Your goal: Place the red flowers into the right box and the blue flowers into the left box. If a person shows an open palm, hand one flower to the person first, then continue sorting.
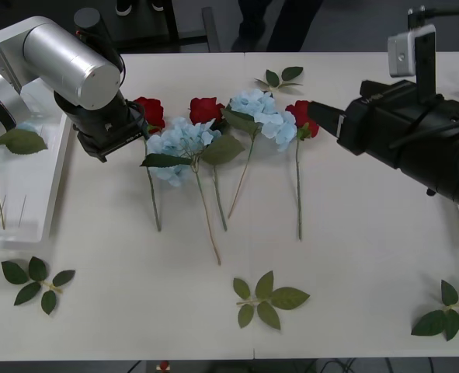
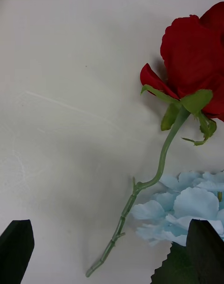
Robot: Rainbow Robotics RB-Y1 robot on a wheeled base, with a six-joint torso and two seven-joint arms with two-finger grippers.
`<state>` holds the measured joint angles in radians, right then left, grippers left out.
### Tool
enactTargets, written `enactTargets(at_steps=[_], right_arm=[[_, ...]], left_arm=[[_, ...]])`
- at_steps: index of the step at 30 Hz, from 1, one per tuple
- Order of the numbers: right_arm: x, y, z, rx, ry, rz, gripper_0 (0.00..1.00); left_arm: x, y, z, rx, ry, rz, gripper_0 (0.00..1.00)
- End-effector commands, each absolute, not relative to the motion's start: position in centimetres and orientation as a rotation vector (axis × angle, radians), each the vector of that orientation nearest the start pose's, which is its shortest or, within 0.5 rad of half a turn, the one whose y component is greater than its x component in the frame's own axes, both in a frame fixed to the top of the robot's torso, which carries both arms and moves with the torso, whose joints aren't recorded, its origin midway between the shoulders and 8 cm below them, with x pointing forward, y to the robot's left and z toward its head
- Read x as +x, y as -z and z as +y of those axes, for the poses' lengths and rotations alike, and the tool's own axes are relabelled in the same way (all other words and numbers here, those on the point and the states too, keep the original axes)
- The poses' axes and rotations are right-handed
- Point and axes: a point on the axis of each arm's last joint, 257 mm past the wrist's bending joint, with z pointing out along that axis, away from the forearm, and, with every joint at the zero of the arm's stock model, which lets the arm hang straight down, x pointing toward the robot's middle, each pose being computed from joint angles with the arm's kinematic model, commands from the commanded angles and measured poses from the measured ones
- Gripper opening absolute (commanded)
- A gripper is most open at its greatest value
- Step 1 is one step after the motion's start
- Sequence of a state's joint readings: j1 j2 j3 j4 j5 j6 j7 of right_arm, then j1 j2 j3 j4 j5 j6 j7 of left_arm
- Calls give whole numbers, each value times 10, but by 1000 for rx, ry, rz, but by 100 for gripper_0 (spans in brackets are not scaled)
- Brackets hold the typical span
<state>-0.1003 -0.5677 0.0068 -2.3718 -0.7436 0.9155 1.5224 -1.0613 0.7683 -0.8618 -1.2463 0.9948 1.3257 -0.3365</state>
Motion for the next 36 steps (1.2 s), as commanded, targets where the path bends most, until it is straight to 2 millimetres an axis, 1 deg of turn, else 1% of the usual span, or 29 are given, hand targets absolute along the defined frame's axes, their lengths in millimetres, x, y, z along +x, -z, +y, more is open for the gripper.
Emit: enactTargets(at_steps=[1, 3, 4, 5, 8, 10, 11, 12, 15, 18, 23, 28, 31, 32, 33, 36], right_arm=[[457, 78, -158, -434, -371, 1840, 100], [461, 106, -169, -400, -371, 1932, 100], [462, 114, -171, -389, -373, 1959, 100], [464, 132, -179, -362, -369, 2013, 100], [472, 172, -188, -279, -410, 2129, 100], [482, 190, -190, -229, -434, 2174, 100], [486, 195, -190, -216, -440, 2187, 100], [492, 206, -191, -190, -450, 2214, 100], [514, 226, -190, -141, -437, 2256, 100], [531, 236, -185, -121, -407, 2279, 100], [564, 245, -166, -58, -398, 2291, 100], [592, 259, -157, -38, -334, 2308, 100], [606, 266, -150, -42, -319, 2307, 100], [606, 266, -150, -42, -319, 2307, 100], [613, 271, -151, -40, -303, 2311, 100], [621, 274, -152, -43, -281, 2313, 100]], left_arm=[[574, 198, 230, -771, 129, 2593, 95], [574, 198, 230, -768, 127, 2592, 95], [574, 198, 230, -772, 129, 2592, 95], [574, 198, 230, -771, 127, 2593, 95], [574, 198, 230, -768, 127, 2592, 95], [574, 198, 230, -770, 128, 2592, 95], [574, 198, 230, -770, 128, 2592, 95], [575, 198, 231, -772, 126, 2590, 95], [576, 200, 231, -781, 122, 2590, 95], [580, 204, 232, -801, 134, 2581, 95], [594, 214, 228, -824, 164, 2553, 95], [609, 224, 224, -836, 184, 2513, 95], [616, 232, 220, -830, 173, 2494, 95], [616, 232, 220, -830, 173, 2494, 95], [620, 237, 220, -827, 150, 2478, 95], [623, 243, 216, -822, 136, 2469, 95]])
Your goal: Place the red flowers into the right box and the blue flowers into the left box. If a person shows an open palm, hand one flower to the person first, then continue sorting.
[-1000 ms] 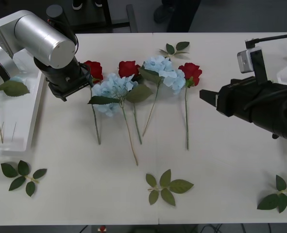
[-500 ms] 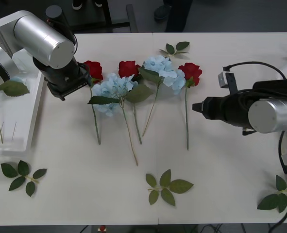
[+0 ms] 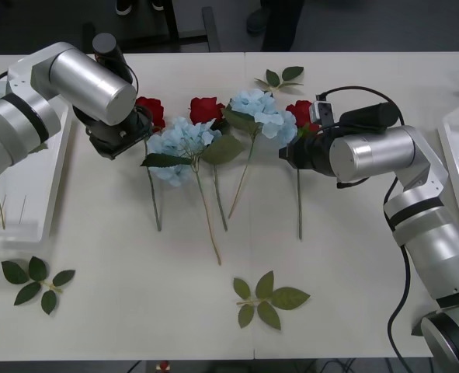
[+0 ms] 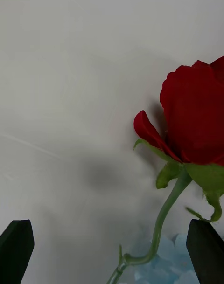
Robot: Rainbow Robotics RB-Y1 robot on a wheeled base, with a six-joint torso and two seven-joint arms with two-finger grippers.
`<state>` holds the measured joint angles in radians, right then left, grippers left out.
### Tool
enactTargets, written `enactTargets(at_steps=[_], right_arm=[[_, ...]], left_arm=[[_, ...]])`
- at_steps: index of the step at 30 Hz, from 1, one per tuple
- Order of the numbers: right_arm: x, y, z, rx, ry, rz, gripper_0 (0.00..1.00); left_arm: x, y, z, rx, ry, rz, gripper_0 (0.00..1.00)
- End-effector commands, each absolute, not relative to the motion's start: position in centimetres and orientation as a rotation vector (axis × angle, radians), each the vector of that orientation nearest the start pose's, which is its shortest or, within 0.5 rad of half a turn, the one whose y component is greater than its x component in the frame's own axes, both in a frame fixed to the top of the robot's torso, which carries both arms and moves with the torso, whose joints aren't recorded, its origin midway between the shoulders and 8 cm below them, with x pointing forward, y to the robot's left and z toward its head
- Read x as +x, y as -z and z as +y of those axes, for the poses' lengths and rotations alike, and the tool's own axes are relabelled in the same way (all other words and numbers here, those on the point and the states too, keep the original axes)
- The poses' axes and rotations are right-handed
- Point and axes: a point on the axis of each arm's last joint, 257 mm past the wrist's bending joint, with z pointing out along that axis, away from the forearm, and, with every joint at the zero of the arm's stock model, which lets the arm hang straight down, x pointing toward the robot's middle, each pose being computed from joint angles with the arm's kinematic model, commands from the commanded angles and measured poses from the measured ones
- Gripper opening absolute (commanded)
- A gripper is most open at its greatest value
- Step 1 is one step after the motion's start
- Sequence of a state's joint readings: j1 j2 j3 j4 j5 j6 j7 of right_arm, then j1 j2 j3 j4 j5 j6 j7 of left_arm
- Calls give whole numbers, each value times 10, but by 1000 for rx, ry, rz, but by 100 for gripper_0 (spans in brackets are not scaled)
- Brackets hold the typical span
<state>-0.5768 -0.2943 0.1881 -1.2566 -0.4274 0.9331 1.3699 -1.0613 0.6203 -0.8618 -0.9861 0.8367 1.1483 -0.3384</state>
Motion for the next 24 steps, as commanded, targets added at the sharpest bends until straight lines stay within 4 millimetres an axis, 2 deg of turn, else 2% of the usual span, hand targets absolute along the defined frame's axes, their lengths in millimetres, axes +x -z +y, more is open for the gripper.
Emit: enactTargets(at_steps=[1, 3, 6, 7, 8, 10, 11, 12, 14, 19, 21, 24], right_arm=[[623, 274, -152, -48, -270, 2309, 100], [627, 275, -156, -83, -200, 2308, 88], [632, 278, -161, -109, -137, 2300, 63], [633, 278, -162, -109, -129, 2297, 51], [633, 278, -163, -110, -122, 2295, 34], [633, 278, -163, -111, -119, 2295, 10], [633, 278, -163, -111, -118, 2296, 3], [633, 278, -163, -111, -121, 2295, 0], [633, 278, -162, -112, -122, 2294, 0], [631, 260, -153, -120, -147, 2284, 0], [627, 247, -152, -126, -150, 2288, 0], [618, 216, -147, -152, -157, 2279, 0]], left_arm=[[622, 244, 215, -820, 136, 2471, 95], [621, 245, 212, -822, 144, 2476, 95], [618, 249, 206, -820, 153, 2489, 95], [617, 251, 205, -815, 151, 2494, 95], [615, 255, 203, -812, 149, 2499, 95], [611, 263, 199, -799, 146, 2509, 95], [610, 264, 200, -796, 141, 2512, 95], [607, 269, 198, -785, 138, 2519, 95], [604, 274, 199, -772, 130, 2523, 95], [596, 288, 200, -735, 104, 2532, 95], [593, 292, 201, -725, 97, 2534, 95], [590, 296, 200, -718, 97, 2540, 95]])
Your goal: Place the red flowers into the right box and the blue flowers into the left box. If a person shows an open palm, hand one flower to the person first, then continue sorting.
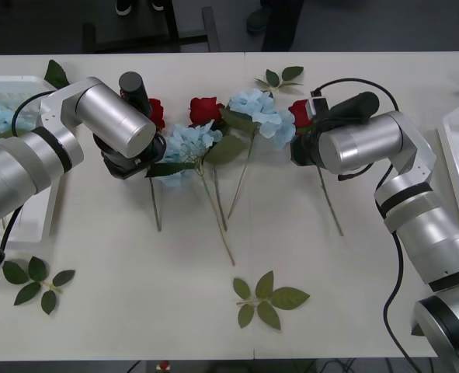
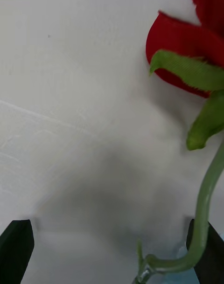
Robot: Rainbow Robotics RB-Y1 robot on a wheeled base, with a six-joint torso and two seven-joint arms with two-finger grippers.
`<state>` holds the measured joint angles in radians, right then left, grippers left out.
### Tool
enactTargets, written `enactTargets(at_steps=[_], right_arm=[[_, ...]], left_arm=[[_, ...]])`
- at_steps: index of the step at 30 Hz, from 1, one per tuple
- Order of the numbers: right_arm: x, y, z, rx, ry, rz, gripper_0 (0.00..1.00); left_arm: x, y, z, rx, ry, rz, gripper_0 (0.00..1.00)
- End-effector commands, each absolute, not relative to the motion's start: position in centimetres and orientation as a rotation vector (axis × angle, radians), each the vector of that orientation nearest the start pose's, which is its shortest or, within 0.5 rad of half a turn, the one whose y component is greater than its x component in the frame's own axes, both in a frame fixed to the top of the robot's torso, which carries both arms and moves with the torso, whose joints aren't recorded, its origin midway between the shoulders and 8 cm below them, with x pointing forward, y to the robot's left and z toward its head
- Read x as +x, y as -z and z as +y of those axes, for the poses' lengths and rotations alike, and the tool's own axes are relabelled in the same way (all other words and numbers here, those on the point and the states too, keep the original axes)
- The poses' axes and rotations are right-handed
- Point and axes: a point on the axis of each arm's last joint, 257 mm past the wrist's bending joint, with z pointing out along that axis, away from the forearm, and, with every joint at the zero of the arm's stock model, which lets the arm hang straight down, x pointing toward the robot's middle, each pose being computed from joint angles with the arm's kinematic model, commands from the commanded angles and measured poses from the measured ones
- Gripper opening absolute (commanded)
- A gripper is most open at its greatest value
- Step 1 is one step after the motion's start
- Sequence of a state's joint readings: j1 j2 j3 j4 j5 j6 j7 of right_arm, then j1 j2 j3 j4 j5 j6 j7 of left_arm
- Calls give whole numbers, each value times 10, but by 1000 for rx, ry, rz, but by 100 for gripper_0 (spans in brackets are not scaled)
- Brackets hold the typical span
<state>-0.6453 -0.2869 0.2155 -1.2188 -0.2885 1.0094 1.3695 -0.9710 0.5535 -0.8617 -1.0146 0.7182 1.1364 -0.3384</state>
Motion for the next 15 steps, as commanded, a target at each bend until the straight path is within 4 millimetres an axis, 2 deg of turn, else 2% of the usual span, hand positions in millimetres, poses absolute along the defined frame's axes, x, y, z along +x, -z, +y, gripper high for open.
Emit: enactTargets(at_steps=[1, 4, 5, 6, 8, 9, 12, 15], right_arm=[[615, 208, -147, -157, -161, 2277, 0], [601, 175, -140, -179, -225, 2256, 0], [598, 166, -138, -183, -243, 2242, 0], [592, 154, -135, -192, -272, 2224, 0], [583, 130, -131, -212, -317, 2181, 0], [578, 122, -129, -222, -335, 2163, 0], [563, 94, -125, -247, -390, 2106, 0], [549, 76, -134, -264, -387, 2081, 0]], left_arm=[[590, 295, 199, -714, 99, 2540, 95], [592, 294, 198, -711, 98, 2536, 94], [592, 294, 199, -711, 96, 2535, 89], [592, 294, 201, -715, 92, 2531, 65], [593, 293, 201, -718, 92, 2528, 5], [593, 293, 201, -717, 91, 2527, 0], [594, 292, 203, -721, 87, 2520, 0], [594, 292, 202, -723, 90, 2520, 0]])
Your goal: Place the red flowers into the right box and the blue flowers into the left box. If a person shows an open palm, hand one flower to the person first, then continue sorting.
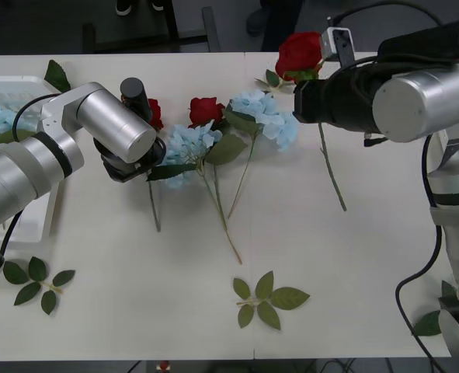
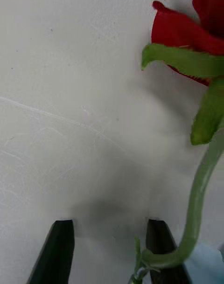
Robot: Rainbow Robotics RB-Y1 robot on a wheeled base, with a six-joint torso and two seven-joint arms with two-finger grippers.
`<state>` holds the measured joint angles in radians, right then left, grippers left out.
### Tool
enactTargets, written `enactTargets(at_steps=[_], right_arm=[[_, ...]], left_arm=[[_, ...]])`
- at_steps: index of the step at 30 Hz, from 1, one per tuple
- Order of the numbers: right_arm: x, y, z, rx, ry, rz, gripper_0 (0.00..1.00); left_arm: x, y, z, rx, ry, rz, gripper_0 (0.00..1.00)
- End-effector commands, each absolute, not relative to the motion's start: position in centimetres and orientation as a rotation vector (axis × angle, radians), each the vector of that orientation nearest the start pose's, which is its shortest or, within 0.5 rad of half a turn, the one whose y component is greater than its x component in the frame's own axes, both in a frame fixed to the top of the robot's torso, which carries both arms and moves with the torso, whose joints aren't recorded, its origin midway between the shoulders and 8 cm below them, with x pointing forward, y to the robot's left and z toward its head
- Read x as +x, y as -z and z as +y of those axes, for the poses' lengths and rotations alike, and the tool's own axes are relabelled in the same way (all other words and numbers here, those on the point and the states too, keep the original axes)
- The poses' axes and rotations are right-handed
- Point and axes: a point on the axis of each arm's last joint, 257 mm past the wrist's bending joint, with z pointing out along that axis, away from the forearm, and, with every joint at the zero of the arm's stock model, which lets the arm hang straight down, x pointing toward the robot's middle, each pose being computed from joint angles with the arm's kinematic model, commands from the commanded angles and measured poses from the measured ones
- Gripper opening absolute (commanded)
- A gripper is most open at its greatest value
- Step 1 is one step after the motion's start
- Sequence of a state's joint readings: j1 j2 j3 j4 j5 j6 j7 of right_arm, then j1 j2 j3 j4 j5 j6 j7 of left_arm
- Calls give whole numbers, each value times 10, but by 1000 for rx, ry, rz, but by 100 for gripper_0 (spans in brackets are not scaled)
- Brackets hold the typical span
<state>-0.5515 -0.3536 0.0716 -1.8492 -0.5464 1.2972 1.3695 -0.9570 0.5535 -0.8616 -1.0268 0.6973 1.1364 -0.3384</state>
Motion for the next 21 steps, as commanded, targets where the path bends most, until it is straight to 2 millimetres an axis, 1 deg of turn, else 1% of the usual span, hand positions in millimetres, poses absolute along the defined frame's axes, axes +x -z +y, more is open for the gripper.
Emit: enactTargets(at_steps=[1, 2, 3, 4, 5, 6, 7, 8, 9, 10, 11, 13, 14, 15, 16, 17, 19, 21], right_arm=[[540, 73, -146, -259, -349, 2089, 0], [536, 72, -154, -255, -328, 2093, 0], [523, 71, -182, -225, -254, 2113, 0], [518, 69, -192, -217, -227, 2114, 0], [507, 72, -213, -200, -172, 2135, 0], [500, 71, -226, -201, -128, 2143, 0], [490, 74, -247, -204, -51, 2163, 0], [485, 74, -259, -206, -13, 2171, 0], [474, 77, -283, -207, 64, 2196, 0], [469, 78, -295, -202, 96, 2209, 0], [464, 81, -311, -193, 136, 2229, 0], [452, 82, -356, -178, 252, 2262, 0], [448, 84, -371, -171, 282, 2275, 0], [445, 87, -392, -152, 326, 2297, 0], [443, 90, -408, -141, 357, 2314, 0], [442, 93, -419, -130, 373, 2326, 0], [443, 101, -455, -93, 425, 2361, 0], [447, 107, -486, -46, 465, 2384, 0]], left_arm=[[594, 293, 202, -724, 90, 2521, 0], [594, 293, 202, -724, 90, 2521, 0], [593, 293, 201, -719, 91, 2523, 0], [593, 294, 202, -722, 89, 2524, 0], [593, 293, 202, -720, 90, 2524, 0], [593, 293, 202, -720, 90, 2524, 0], [593, 294, 202, -722, 89, 2524, 0], [594, 292, 202, -718, 90, 2522, 0], [594, 292, 202, -719, 91, 2521, 0], [594, 292, 201, -720, 93, 2522, 0], [593, 293, 202, -720, 90, 2524, 0], [593, 293, 201, -719, 91, 2523, 0], [594, 292, 203, -721, 91, 2522, 0], [594, 291, 205, -722, 91, 2522, 0], [594, 288, 206, -719, 97, 2521, 0], [594, 286, 206, -717, 105, 2523, 0], [593, 275, 209, -705, 138, 2526, 0], [592, 262, 213, -689, 165, 2530, 0]])
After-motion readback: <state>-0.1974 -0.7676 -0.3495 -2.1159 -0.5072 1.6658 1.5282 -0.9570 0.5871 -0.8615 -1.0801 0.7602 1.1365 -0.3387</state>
